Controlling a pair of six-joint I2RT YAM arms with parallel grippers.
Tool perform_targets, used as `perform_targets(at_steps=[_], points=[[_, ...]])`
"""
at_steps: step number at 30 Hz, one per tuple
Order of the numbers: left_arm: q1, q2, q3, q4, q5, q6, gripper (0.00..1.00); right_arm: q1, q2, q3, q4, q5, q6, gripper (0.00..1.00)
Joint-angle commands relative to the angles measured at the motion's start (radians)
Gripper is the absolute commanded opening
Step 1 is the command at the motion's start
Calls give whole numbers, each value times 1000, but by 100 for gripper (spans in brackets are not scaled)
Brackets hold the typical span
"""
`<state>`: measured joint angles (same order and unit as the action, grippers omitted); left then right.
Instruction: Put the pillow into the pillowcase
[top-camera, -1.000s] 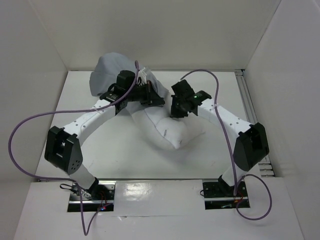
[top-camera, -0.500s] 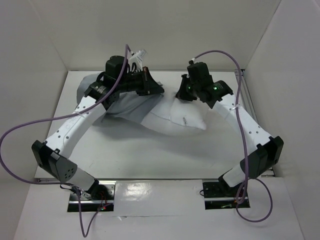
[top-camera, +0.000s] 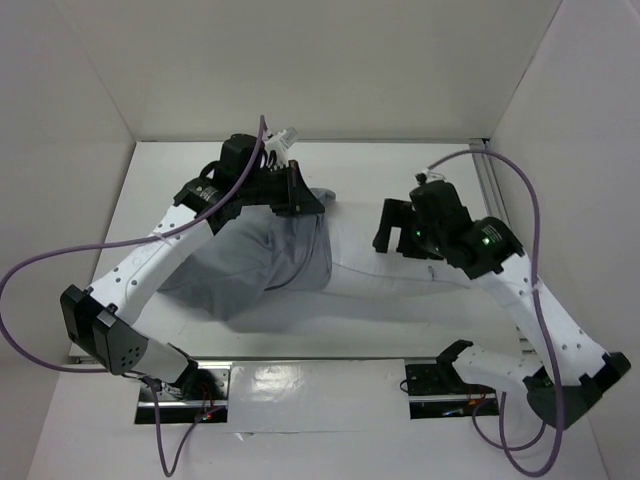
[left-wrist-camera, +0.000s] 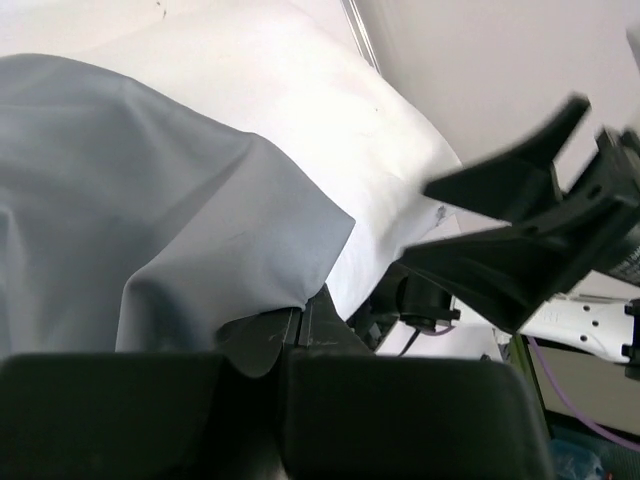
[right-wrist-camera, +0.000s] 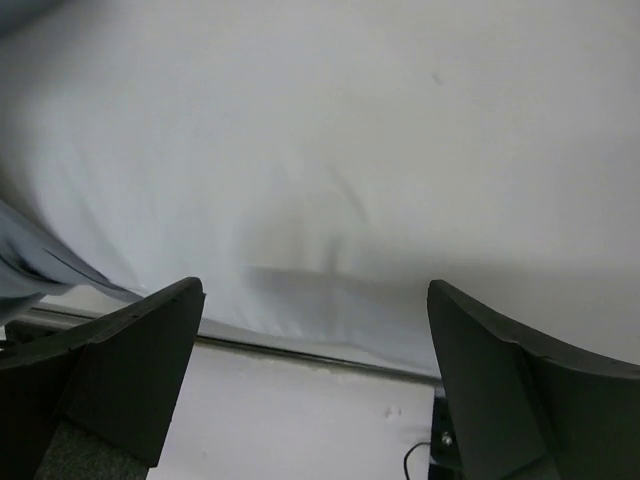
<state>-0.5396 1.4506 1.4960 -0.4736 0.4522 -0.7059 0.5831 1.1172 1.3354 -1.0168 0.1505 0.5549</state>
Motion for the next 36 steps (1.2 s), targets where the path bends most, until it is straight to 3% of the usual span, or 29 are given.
perform_targets(at_steps=[1, 5, 11, 15, 20, 23, 27, 30, 31, 32, 34, 35, 36], points=[[4, -25, 29, 66, -38, 17, 0, -12, -65, -98, -190, 70, 176, 100], [4, -15, 50, 33, -60, 36, 0, -22, -128, -176, -236, 107, 295, 100], [4, 34, 127, -14, -90, 85, 0, -40, -99, -219, -170, 153, 295, 100], [26, 62, 168, -53, -101, 111, 0, -29, -53, -61, -170, 196, 266, 99], [26, 71, 168, -53, -83, 111, 0, -43, -65, 131, -262, 400, 287, 100], [26, 80, 168, -53, -83, 111, 0, -71, -42, 140, -287, 454, 287, 100], [35, 90, 168, -53, -73, 120, 0, -147, 41, 18, -237, 426, 240, 100], [35, 99, 187, -53, -73, 120, 0, -198, 64, -121, -69, 272, 64, 97], [44, 99, 187, -53, -73, 120, 0, -198, 64, -149, -5, 195, 63, 90], [44, 99, 197, -62, -73, 131, 0, -198, 64, -168, 44, 116, -11, 58], [44, 122, 223, -71, -73, 140, 0, -140, 64, -180, 160, -67, -4, 13], [44, 132, 237, -71, -61, 140, 0, -115, 64, -164, 200, -106, 11, 0], [32, 166, 280, -82, -61, 140, 0, -89, 64, -145, 290, -176, 25, 0]])
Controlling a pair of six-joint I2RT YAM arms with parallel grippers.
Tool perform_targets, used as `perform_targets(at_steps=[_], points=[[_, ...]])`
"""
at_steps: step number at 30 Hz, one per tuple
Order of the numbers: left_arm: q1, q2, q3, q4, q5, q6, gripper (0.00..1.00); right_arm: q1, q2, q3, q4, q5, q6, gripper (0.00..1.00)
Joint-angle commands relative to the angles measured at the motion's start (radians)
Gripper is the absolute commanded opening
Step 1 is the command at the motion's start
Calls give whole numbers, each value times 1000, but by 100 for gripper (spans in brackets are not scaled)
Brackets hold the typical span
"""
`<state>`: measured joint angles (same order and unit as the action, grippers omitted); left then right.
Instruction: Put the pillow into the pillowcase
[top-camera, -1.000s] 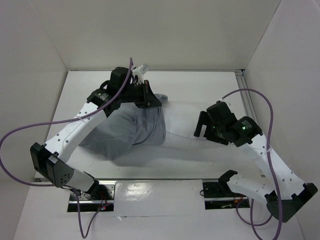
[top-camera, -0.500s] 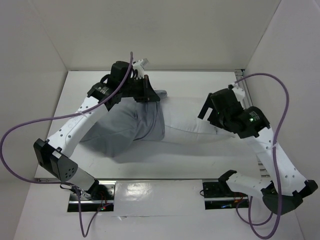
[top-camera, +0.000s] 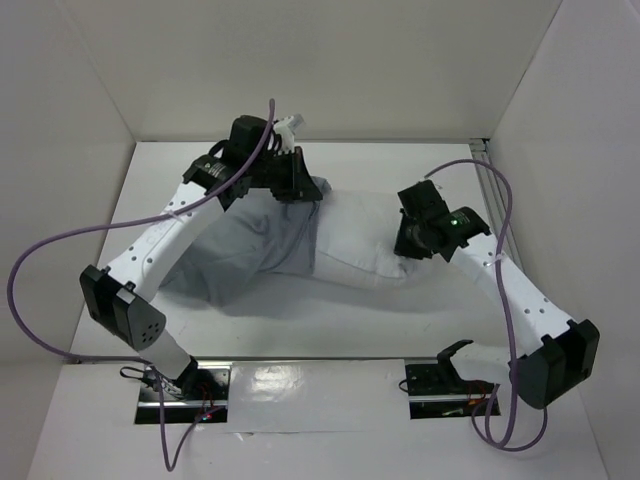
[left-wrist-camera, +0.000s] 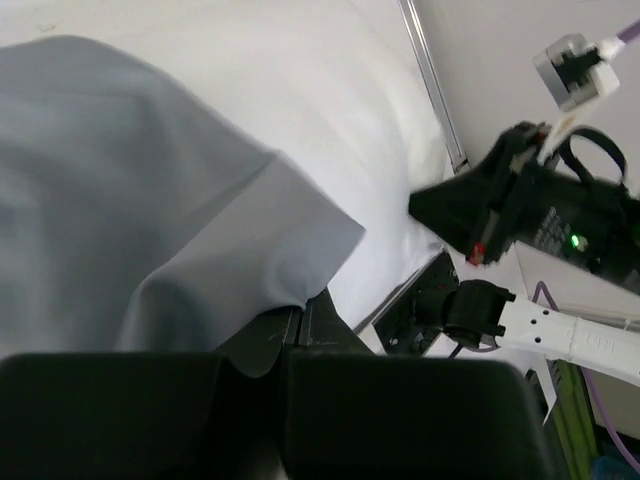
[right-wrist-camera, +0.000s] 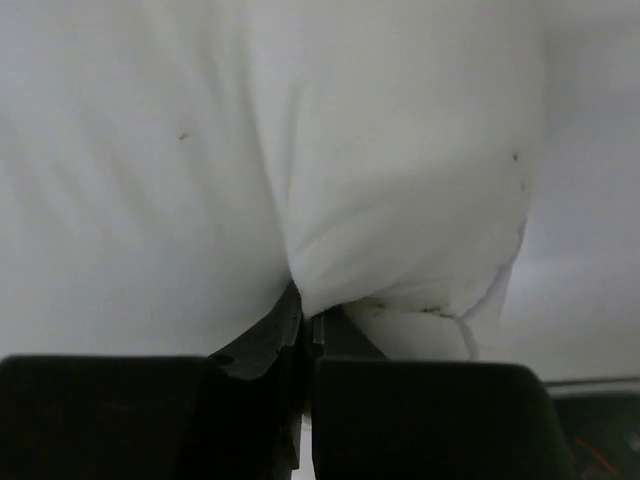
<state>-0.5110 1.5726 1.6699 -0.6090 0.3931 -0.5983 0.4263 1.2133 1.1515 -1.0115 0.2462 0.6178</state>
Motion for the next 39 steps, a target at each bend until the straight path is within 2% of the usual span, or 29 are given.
perform_targets(at_steps=[1, 3, 4, 7, 8, 10, 12, 17, 22, 25, 28, 31, 34, 38, 39], points=[[-7, 72, 144, 37, 15, 46, 0, 93, -32, 94, 327, -297, -17, 0], [-72, 145, 258, -14, 39, 58, 0, 138, -8, 164, 393, -349, 45, 0], [-101, 227, 404, -75, 82, 58, 0, 138, 2, 230, 427, -358, 57, 0], [-213, 311, 621, -115, 157, 58, 0, 126, 2, 266, 455, -340, 80, 0], [-227, 311, 637, -115, 193, 33, 0, 106, 2, 266, 455, -340, 91, 0], [-236, 284, 590, -65, 220, 6, 0, 74, -21, 252, 446, -329, 91, 0], [-216, 209, 538, -51, 190, -6, 0, 40, -32, 218, 433, -341, 91, 0], [-207, 18, 316, -81, -44, -24, 0, 8, -67, 153, 396, -378, 60, 0], [-207, -98, 263, -144, -189, -34, 0, 8, -104, 90, 410, -508, 51, 0], [-218, -98, 342, -208, -240, -14, 0, 43, -135, 43, 485, -571, 77, 0], [-238, -69, 437, -276, -211, 23, 0, 110, -146, 54, 465, -571, 77, 0], [-256, -22, 577, -349, -188, 32, 0, 169, -190, 66, 453, -547, 104, 0], [-267, -10, 608, -376, -210, 32, 0, 178, -244, 77, 418, -495, 187, 0], [-151, 131, 640, -354, -220, 95, 0, 178, -267, -1, 454, -444, 354, 0], [-127, 244, 657, -354, -220, 106, 0, 178, -255, -18, 476, -470, 390, 0]])
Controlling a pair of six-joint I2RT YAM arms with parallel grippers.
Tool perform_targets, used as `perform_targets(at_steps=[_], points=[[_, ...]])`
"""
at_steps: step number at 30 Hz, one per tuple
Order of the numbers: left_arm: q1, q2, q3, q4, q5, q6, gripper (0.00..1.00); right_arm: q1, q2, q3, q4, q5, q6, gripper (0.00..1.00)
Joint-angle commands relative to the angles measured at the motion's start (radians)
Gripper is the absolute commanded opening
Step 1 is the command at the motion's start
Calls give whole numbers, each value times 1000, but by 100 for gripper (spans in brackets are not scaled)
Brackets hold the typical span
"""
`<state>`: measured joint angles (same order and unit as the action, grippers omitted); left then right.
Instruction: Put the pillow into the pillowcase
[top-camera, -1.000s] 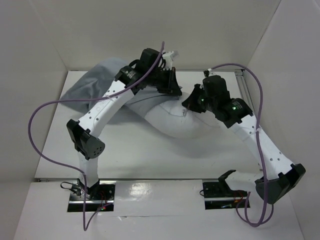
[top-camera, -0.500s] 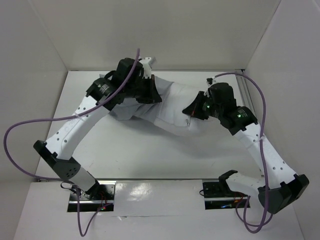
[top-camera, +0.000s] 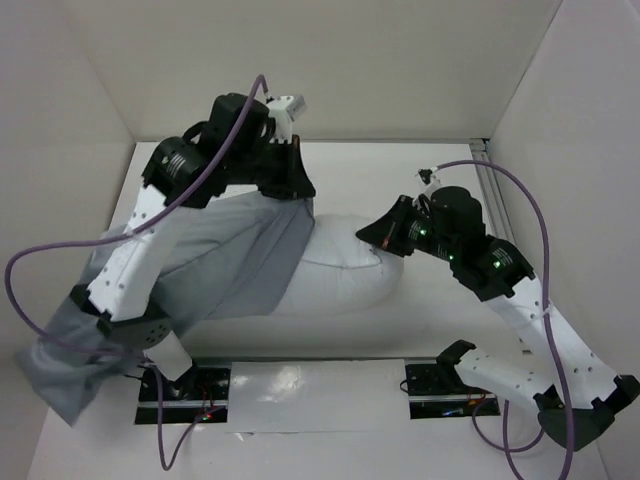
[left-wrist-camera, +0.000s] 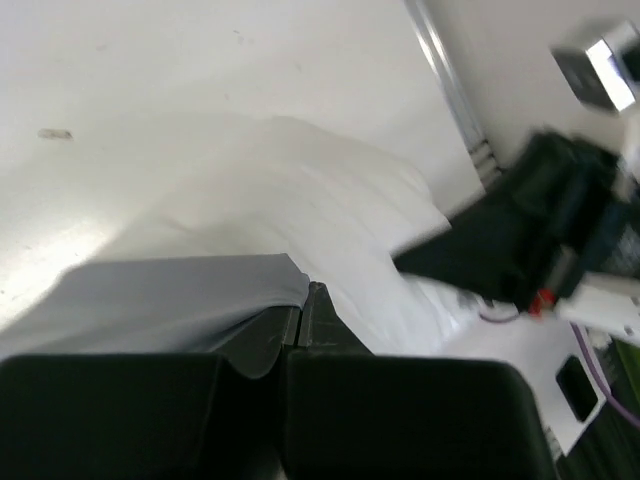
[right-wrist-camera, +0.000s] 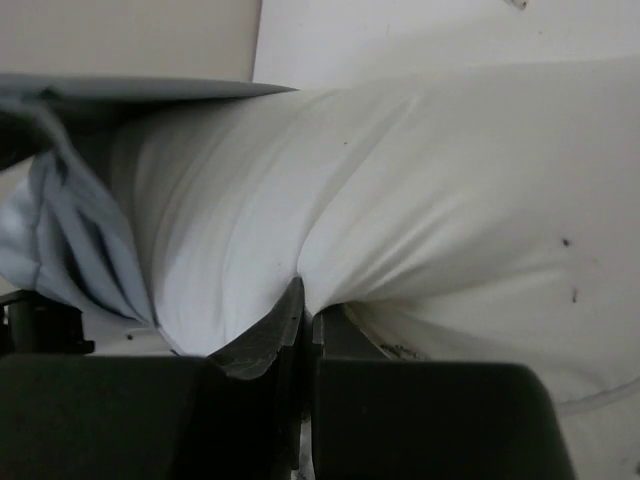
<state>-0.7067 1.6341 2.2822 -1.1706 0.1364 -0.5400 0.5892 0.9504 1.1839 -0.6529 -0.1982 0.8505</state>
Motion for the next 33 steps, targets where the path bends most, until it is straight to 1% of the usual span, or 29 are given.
perform_targets(at_steps=[1, 2, 3, 4, 5, 6, 7, 8, 9, 11, 12, 13, 15, 16, 17, 18, 21, 22, 23, 24, 25, 26, 27, 28, 29, 30, 31, 32, 33], points=[[87, 247, 97, 216, 49, 57, 0, 15, 23, -61, 172, -42, 182, 0], [105, 310, 124, 216, 49, 57, 0, -14, 43, -75, 200, -68, 230, 0], [139, 370, 146, 216, 49, 67, 0, -35, 95, -75, 220, -140, 257, 0], [156, 473, 180, 235, 61, 68, 0, -64, 126, -75, 273, -186, 277, 0], [171, 510, 192, 253, 78, 68, 0, -125, 155, -75, 303, -232, 327, 0], [202, 536, 192, 268, 92, 68, 0, -159, 213, -75, 341, -326, 352, 0], [216, 552, 192, 282, 112, 68, 2, -193, 238, -89, 442, -364, 378, 0], [228, 552, 192, 314, 149, 68, 22, -225, 263, -98, 484, -394, 409, 0], [237, 535, 178, 339, 149, 89, 38, -288, 315, -115, 540, -420, 456, 0], [246, 485, 116, 396, 149, 112, 65, -345, 375, -115, 614, -449, 470, 0], [246, 434, 99, 446, 149, 133, 90, -397, 408, -81, 625, -449, 470, 0], [246, 417, 99, 457, 149, 144, 99, -416, 482, -60, 625, -449, 452, 0], [246, 395, 112, 457, 149, 172, 99, -469, 554, 29, 570, -432, 377, 0], [246, 376, 123, 448, 149, 181, 99, -482, 618, 63, 538, -417, 346, 1], [246, 359, 123, 448, 149, 190, 99, -494, 645, 92, 488, -390, 316, 7], [246, 339, 111, 448, 149, 190, 99, -503, 665, 144, 452, -370, 277, 16], [256, 235, 25, 439, 71, 190, 99, -543, 689, 198, 313, -244, 103, 57], [256, 204, -5, 439, 48, 204, 94, -552, 689, 198, 277, -203, 70, 65], [256, 172, -39, 439, 28, 213, 84, -563, 668, 212, 247, -114, 36, 77], [256, 115, -111, 439, -25, 213, 77, -586, 657, 229, 173, -63, 7, 81], [256, 87, -148, 439, -58, 227, 72, -598, 643, 229, 144, -20, -43, 85], [256, 45, -211, 425, -93, 227, 68, -614, 615, 229, 107, 40, -69, 86], [256, 26, -243, 416, -147, 247, 68, -638, 601, 238, 96, 58, -126, 86], [256, 9, -280, 416, -168, 256, 68, -638, 575, 238, 85, 69, -155, 91], [256, -5, -352, 407, -223, 256, 71, -638, 574, 238, 63, 69, -186, 91], [256, -16, -389, 407, -245, 256, 77, -638, 559, 238, 62, 69, -220, 91], [256, -26, -458, 398, -312, 256, 88, -625, 548, 247, 38, 34, -285, 91], [256, -26, -492, 397, -313, 256, 91, -609, 548, 247, 26, 22, -312, 91], [256, -26, -522, 397, -366, 244, 90, -574, 548, 247, 25, -1, -371, 91]])
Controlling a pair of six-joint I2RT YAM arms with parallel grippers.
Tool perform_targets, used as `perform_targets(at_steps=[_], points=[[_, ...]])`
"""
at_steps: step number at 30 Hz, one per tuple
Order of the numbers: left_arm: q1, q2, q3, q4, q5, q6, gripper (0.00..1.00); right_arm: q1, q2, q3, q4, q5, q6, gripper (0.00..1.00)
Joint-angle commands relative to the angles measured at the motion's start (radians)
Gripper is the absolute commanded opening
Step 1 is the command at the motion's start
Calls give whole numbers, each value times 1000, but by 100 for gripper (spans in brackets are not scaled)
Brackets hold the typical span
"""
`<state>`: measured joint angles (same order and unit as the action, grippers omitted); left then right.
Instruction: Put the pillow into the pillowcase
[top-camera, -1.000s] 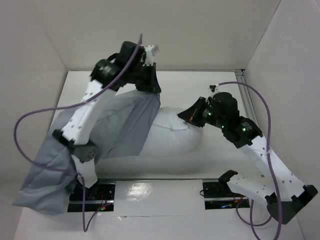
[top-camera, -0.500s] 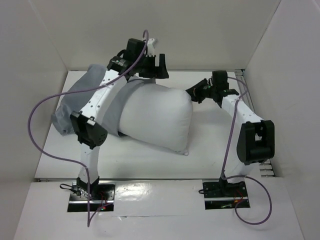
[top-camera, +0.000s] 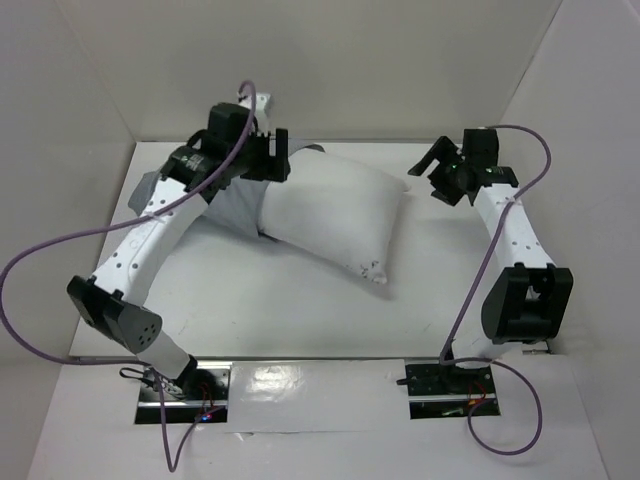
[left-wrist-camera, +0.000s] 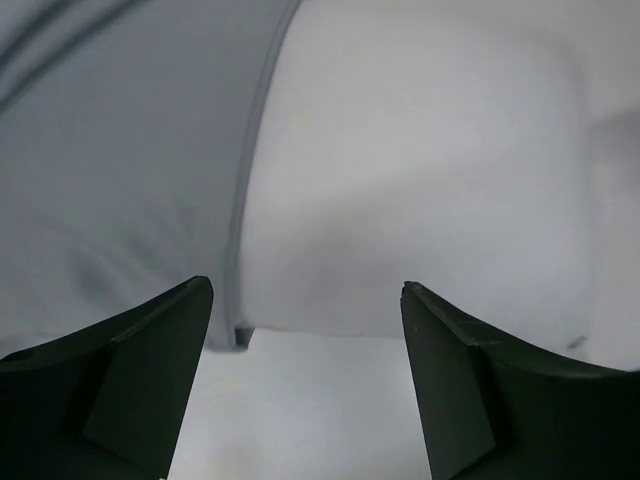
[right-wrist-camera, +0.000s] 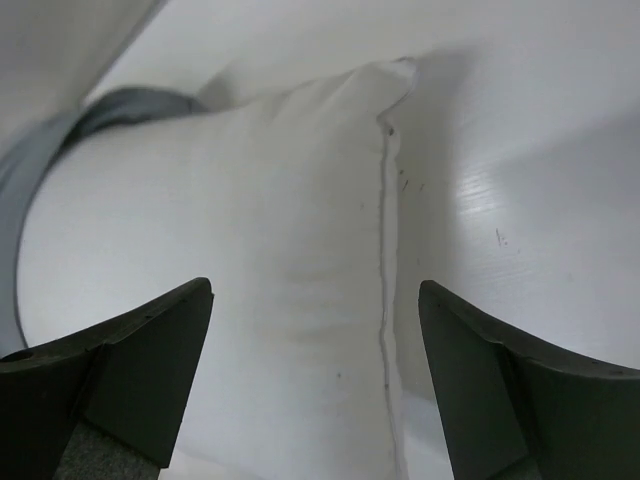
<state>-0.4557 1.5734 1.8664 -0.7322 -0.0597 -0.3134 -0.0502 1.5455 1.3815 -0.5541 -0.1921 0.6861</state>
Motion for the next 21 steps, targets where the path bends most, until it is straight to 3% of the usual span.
perform_targets(at_steps=[1, 6, 10, 15, 19, 21], points=[[5, 34, -134, -41, -184, 17, 89, 85, -47, 50, -96, -21, -224, 91], [-14, 56, -226, -12, -253, -22, 87, 164, -58, 1, -142, -50, -269, 92], [-14, 118, -237, -12, -391, -44, 86, 174, -67, -53, -142, -90, -269, 94], [-14, 189, -228, -75, -468, -110, 76, 174, -27, -96, -119, -177, -269, 97], [23, 209, -173, -114, -448, -130, 64, 174, 16, -151, -48, -299, -269, 97], [32, 209, -158, -115, -422, -119, 39, 174, 36, -164, -23, -360, -269, 96]])
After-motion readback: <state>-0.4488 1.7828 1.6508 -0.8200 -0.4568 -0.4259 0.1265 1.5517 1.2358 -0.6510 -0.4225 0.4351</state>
